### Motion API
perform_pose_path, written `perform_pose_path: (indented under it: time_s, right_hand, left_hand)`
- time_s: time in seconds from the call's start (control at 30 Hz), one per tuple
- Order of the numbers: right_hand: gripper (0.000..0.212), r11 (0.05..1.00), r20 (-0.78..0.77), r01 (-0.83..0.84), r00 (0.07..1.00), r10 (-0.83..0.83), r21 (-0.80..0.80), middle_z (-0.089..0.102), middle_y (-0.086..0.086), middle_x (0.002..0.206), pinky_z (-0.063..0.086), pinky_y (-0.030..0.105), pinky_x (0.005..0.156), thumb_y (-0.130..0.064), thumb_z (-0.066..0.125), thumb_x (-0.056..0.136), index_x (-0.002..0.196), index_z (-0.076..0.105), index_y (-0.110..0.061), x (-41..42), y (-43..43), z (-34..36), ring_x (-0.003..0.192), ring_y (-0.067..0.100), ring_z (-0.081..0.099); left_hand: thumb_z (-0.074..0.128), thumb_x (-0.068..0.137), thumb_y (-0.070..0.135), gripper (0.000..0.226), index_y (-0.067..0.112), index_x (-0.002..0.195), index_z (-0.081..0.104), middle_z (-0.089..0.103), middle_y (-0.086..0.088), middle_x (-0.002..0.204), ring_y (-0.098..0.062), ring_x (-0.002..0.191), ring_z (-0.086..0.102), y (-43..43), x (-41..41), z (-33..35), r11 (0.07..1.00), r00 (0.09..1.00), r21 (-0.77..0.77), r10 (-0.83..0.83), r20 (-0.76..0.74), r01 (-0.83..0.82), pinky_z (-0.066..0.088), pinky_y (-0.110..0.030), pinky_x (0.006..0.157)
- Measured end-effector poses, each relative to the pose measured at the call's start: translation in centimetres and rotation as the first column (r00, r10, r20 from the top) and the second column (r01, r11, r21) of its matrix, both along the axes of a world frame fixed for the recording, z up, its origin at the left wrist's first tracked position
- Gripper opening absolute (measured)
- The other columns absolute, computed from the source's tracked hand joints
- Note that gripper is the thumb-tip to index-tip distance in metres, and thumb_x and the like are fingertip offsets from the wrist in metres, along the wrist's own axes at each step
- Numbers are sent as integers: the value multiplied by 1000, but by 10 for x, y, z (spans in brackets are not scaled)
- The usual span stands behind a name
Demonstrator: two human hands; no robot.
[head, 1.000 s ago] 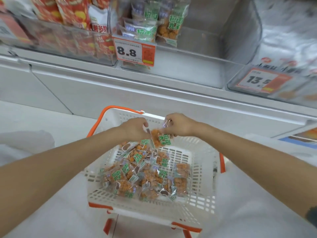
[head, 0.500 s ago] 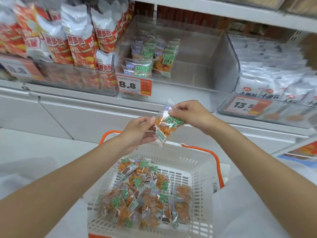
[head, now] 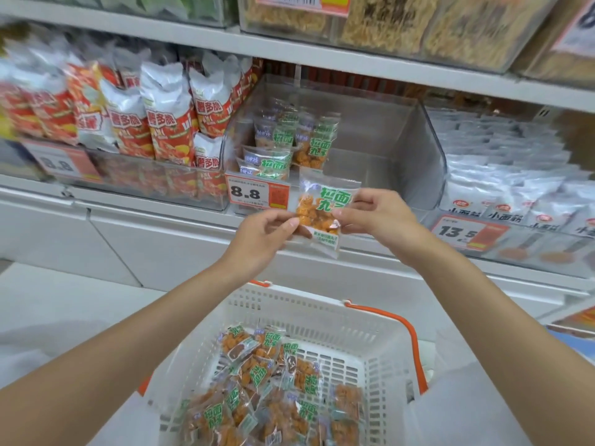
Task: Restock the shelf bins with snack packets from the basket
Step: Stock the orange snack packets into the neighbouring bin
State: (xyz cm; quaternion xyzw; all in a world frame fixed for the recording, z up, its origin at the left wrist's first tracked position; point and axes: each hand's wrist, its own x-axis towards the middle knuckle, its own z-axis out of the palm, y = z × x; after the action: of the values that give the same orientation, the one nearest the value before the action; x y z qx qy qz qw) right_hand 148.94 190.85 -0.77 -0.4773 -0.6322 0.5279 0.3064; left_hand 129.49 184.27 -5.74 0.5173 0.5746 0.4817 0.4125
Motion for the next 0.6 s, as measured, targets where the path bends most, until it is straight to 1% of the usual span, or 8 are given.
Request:
perform_pose_path:
  time_s: [0.07, 0.17, 0.27, 0.37, 0.43, 0.47, 0.53, 0.6]
  right_hand:
    - [13, 994, -42, 42, 998, -38, 98, 69, 20, 89, 60, 34, 80, -2, 71, 85, 90, 63, 5, 2, 10, 12, 78, 21, 66]
    - [10, 977, -135, 114, 987, -90, 182, 70, 12, 89, 60, 33, 78, 0, 70, 85, 89, 65, -8, -2, 32, 31, 78, 19, 68]
    - [15, 952, -47, 148, 989, -140, 268, 70, 7, 88, 61, 30, 71, -1, 70, 85, 89, 64, -14, -15, 68, 35, 79, 19, 70]
    - [16, 944, 140, 143, 972, -191, 296, 72, 7, 91, 60, 43, 76, -15, 78, 78, 90, 68, -15, -32, 109, 16, 87, 26, 71]
    - [31, 952, 232, 139, 951, -205, 271, 72, 7, 97, 58, 48, 82, -22, 80, 73, 100, 70, -10, -44, 132, -3, 90, 27, 70]
    - [33, 955, 259, 139, 943, -209, 263, 72, 9, 98, 57, 48, 84, -20, 80, 75, 104, 69, -7, -50, 139, -10, 92, 28, 69]
    - [28, 954, 344, 137, 911, -226, 265, 69, 10, 95, 57, 46, 84, -16, 78, 79, 101, 64, -6, -61, 149, -20, 93, 30, 68]
    - [37, 967, 438, 118, 875, -208, 225, 65, 10, 96, 56, 41, 84, -18, 80, 78, 105, 58, -7, -68, 154, -23, 96, 29, 66]
  left_hand:
    - [62, 94, 22, 19, 17, 111, 67, 71, 3, 95, -12, 90, 65, 17, -6, 20, 990, 983, 139, 50, -174, -26, 53, -28, 79]
    - [64, 92, 25, 27, 17, 118, 64, 69, 2, 98, -15, 91, 63, 54, -11, 52, 962, 936, 272, 116, -331, -23, 50, -25, 81]
    - [62, 93, 25, 31, 16, 123, 62, 65, 6, 99, -12, 89, 60, 98, -16, 73, 950, 890, 311, 174, -421, -39, 47, -22, 82]
    - [60, 94, 27, 38, 17, 131, 56, 61, 5, 106, -12, 93, 56, 140, -27, 76, 966, 836, 255, 174, -521, -42, 45, -24, 85]
    - [61, 94, 28, 41, 19, 133, 56, 62, 2, 108, -15, 98, 58, 161, -34, 72, 985, 802, 171, 102, -589, 0, 46, -27, 88]
    - [62, 93, 28, 39, 19, 130, 58, 63, 0, 110, -18, 101, 59, 169, -36, 68, 991, 780, 133, 66, -623, 23, 47, -28, 89]
    - [65, 91, 27, 32, 18, 122, 64, 65, -3, 116, -19, 105, 60, 183, -41, 59, 995, 732, 90, 26, -681, 48, 46, -26, 88]
    - [66, 91, 26, 27, 16, 116, 66, 64, -5, 118, -19, 105, 60, 192, -42, 52, 996, 708, 72, 19, -706, 46, 47, -27, 88]
